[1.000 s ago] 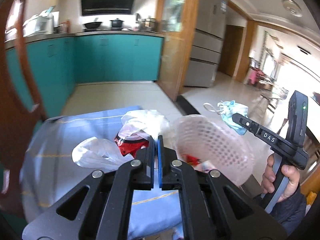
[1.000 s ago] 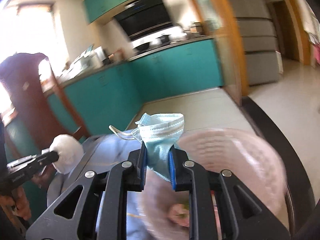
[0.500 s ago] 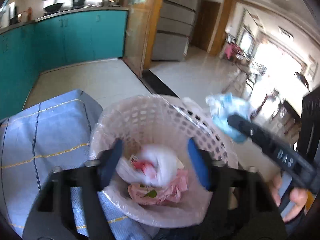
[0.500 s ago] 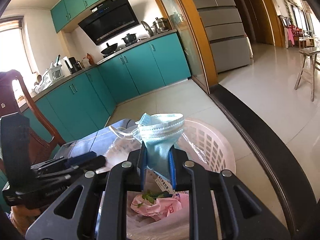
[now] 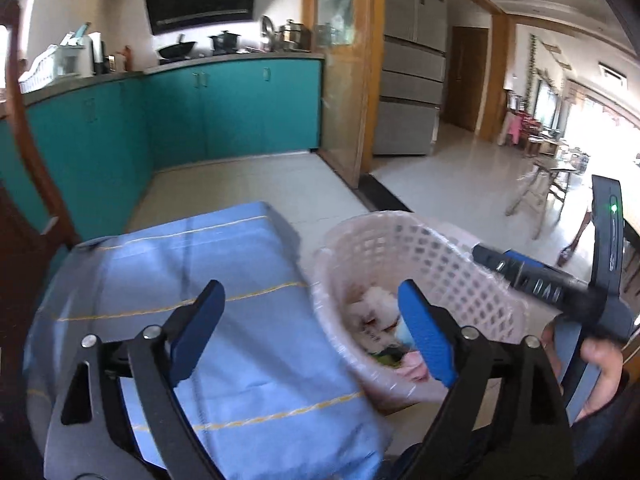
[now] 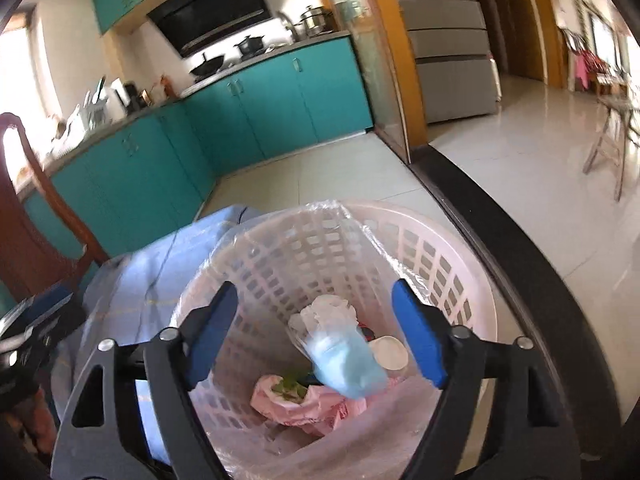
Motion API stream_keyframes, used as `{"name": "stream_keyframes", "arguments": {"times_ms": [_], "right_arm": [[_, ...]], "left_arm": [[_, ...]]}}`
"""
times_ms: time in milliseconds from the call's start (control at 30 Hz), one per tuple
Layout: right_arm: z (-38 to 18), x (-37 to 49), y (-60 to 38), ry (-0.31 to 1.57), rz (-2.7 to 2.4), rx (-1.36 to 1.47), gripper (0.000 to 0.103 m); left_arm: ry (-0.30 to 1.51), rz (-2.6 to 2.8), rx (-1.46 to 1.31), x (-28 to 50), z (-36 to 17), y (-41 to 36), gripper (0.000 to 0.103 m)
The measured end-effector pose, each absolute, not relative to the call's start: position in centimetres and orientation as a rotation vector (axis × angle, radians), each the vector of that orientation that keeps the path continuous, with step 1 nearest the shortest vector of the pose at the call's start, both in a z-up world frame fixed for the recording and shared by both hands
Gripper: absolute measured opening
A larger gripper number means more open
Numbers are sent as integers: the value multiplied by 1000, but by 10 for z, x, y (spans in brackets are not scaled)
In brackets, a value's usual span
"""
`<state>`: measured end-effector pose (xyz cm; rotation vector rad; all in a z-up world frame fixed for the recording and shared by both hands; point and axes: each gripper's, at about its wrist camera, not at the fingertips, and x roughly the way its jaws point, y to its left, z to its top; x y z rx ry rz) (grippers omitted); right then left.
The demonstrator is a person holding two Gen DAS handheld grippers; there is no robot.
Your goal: Collect trash
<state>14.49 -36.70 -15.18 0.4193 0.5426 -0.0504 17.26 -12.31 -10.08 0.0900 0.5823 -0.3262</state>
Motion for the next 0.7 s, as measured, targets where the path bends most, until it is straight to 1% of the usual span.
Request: {"name": "stream_keyframes", "arguments": {"times_ms": [100, 167, 200, 233, 333, 533, 700], "right_arm": [[-147, 114, -366, 405, -92, 469, 80], [-142, 89, -356, 342, -102, 448, 88], [-140, 74, -348, 328, -108, 436, 92], [-138, 60, -339, 327, -111, 428, 95], [-126, 28, -311, 355, -85, 402, 98], [-80, 0, -234, 370, -67, 136, 99], [-62, -15, -211, 367, -63, 107, 99]], "left_arm": [[572, -297, 108, 151, -97, -103, 97], [558, -280, 136, 132, -96, -87, 99], [556, -270, 144, 124, -96, -80, 99], [556, -250, 153, 114, -97, -68, 99], [564, -207, 168, 95, -95, -38, 100], [474, -134, 164, 50, -69, 0, 100], [419, -111, 159, 22, -56, 12, 100]]}}
